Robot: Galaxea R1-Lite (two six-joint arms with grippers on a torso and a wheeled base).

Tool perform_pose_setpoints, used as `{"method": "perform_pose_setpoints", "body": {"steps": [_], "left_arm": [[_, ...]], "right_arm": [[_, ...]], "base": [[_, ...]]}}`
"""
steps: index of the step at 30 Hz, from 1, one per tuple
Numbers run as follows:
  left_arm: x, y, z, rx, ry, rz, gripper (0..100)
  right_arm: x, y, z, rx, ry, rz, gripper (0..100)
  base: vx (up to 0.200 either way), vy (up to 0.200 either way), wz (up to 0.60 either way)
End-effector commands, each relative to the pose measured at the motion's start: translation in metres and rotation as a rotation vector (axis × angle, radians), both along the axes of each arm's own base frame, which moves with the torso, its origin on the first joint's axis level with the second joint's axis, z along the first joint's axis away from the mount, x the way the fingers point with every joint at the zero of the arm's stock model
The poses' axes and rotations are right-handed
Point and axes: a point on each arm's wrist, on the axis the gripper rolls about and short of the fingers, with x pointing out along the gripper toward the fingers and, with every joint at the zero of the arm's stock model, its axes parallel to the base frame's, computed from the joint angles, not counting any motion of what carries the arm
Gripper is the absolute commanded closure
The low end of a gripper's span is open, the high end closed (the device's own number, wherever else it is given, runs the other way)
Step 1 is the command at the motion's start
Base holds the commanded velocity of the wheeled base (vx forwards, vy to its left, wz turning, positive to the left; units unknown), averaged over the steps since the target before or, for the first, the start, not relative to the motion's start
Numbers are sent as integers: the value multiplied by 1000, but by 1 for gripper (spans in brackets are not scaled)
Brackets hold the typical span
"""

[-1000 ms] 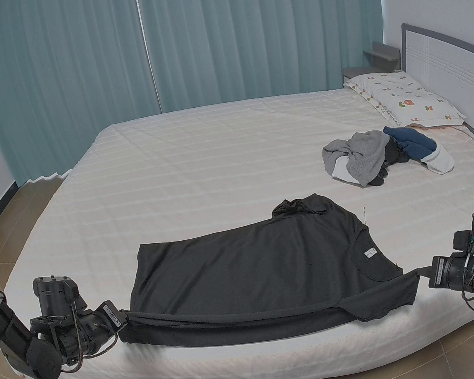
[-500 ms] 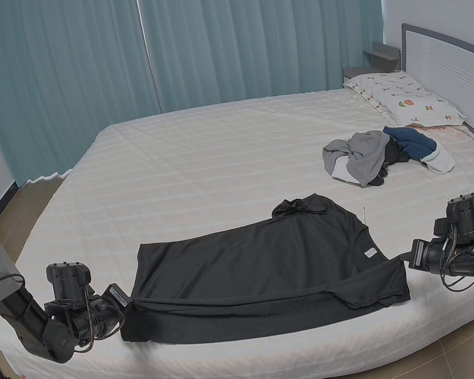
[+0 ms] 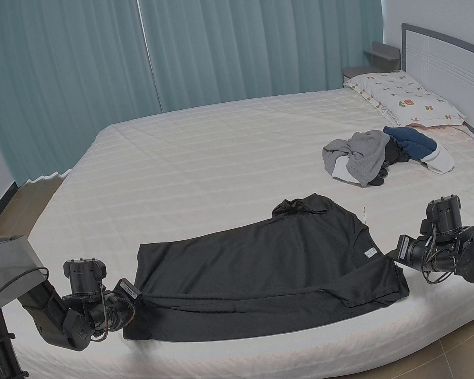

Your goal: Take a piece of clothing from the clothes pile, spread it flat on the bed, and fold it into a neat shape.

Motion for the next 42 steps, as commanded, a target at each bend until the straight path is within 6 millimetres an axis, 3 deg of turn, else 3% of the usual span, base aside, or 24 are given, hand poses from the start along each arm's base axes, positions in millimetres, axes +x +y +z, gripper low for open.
{"method": "perform_pose_setpoints", "body": {"steps": [1,6,7,9,10,18,23,31,42], "left_arm": [[4,0,-11,-5,25,6,100],[10,0,-14,-11,20,13,100],[11,-1,-15,-11,22,13,0],[12,-1,-16,-12,23,12,0],[13,-1,-17,-13,24,13,0],[15,1,-17,-43,22,46,0],[12,15,-5,-62,-8,93,0],[4,30,14,-196,-52,175,0],[-7,25,9,-206,-10,149,0]], "right_arm": [[7,0,-16,15,8,-12,100],[12,0,-29,36,-28,-26,100],[12,0,-31,38,-29,-29,100],[13,-1,-34,40,-35,-33,100],[13,-2,-34,42,-36,-34,0],[14,-5,-30,110,-59,-80,0],[14,-23,-27,274,-68,-210,0],[0,-40,-28,559,-7,-183,0],[-11,-35,-38,544,-15,-156,0]], "base": [[0,0,0],[0,0,0],[0,0,0],[0,0,0],[0,0,0],[0,0,0],[0,0,0],[0,0,0],[55,0,0]]}}
